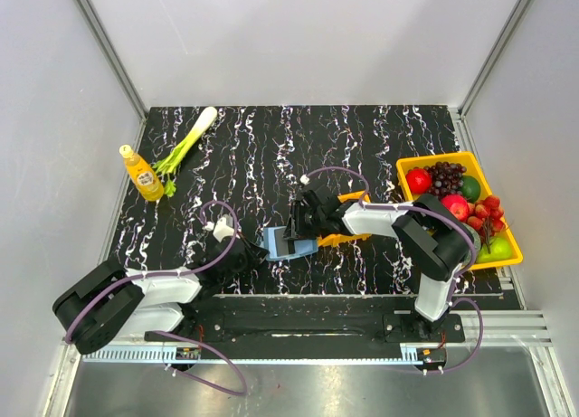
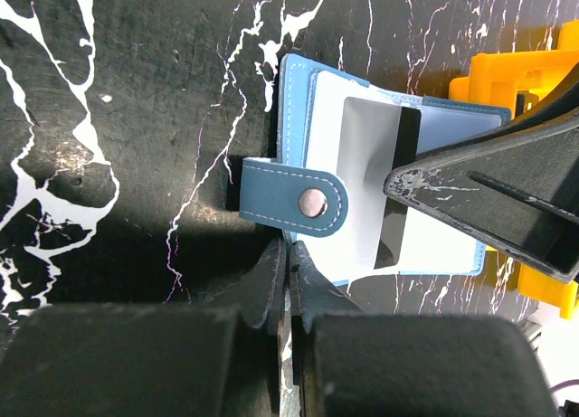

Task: Put the credit cards into the card holder
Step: Insert the credit card into the card holder.

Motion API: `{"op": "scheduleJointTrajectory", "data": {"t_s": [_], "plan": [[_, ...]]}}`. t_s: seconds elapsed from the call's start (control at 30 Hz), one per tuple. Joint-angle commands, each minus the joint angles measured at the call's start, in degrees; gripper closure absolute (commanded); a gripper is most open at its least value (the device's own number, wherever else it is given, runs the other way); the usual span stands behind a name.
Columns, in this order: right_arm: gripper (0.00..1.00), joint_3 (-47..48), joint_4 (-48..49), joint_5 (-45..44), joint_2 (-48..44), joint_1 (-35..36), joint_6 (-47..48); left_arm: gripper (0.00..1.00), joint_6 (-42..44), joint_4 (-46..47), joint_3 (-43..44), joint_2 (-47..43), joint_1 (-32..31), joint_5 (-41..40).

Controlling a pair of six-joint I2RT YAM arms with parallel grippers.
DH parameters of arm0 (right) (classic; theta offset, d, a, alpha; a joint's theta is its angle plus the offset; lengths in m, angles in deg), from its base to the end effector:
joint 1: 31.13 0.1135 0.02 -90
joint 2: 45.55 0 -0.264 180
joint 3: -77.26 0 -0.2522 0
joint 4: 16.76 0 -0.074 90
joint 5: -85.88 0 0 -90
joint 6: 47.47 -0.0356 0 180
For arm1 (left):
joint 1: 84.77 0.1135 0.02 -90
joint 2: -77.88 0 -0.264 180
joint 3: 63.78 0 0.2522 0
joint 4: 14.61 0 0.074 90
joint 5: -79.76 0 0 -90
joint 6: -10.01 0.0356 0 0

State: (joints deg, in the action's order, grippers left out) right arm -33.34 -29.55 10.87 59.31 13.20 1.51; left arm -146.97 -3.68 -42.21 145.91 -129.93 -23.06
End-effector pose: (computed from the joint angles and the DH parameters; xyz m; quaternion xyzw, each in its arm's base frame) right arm 0.2549 0.2619 0.1415 -0.0732 0.9246 0.3291 0.1771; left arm 0.1349 -0.1245 0.1123 -0.2174 0.8579 -0.3219 0.3362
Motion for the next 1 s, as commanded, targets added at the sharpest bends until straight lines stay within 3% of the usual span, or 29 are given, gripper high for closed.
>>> {"op": "scheduleJointTrajectory", "data": {"t_s": [0.0, 0.4, 0.53, 0.83, 0.97], "plan": [[0.58, 2.1, -2.9, -0.8, 1.6, 2.2, -1.8, 1.0, 1.2, -1.7, -0.3, 0.1, 0.0, 0.2], [0.57, 3.8, -1.5, -1.4, 4.3, 4.6, -6.9, 1.0, 0.7, 3.6, -2.0, 1.2, -0.2, 2.0], [0.57, 3.4, -4.4, -5.7, 3.0, 3.4, -5.5, 1.0, -0.2, 1.8, -3.0, -1.5, -0.2, 1.0], [0.55, 3.3, -3.4, 1.2, 4.4, 3.3, -6.8, 1.0, -0.3, 0.7, -3.1, -1.8, -0.2, 0.5], [0.54, 3.2, -7.4, -2.0, 2.0, 3.3, -4.9, 1.0, -1.6, -0.6, -3.0, -1.8, -0.2, -0.6]]}}
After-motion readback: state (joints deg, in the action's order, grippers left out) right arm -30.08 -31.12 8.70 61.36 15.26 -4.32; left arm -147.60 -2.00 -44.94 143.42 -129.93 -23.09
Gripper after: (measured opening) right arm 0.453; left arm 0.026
